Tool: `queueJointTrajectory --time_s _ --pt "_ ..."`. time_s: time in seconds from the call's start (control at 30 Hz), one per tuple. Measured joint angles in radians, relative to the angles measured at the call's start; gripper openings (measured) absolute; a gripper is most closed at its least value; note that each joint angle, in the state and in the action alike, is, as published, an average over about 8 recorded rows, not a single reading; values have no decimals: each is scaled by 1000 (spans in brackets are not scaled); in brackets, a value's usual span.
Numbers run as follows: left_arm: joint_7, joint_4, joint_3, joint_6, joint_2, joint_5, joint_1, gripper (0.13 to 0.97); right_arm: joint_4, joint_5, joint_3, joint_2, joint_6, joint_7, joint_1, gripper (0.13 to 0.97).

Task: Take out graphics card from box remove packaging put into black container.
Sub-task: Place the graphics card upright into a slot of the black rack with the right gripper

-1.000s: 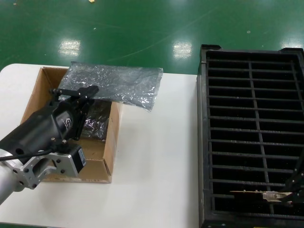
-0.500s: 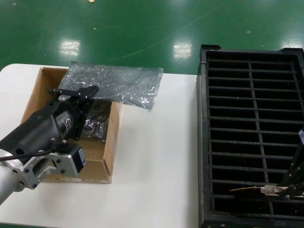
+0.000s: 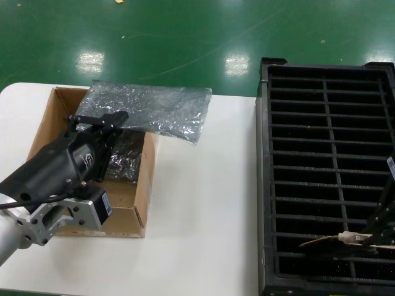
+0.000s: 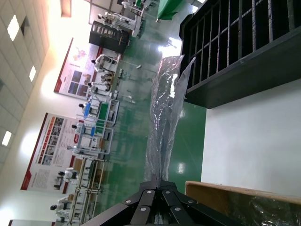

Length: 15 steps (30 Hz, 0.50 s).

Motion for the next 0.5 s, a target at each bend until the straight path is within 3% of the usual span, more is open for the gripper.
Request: queueJointTrajectory --time_s 0.5 --pt "0 0 0 0 0 0 0 140 -4 18 2 9 0 -5 8 162"
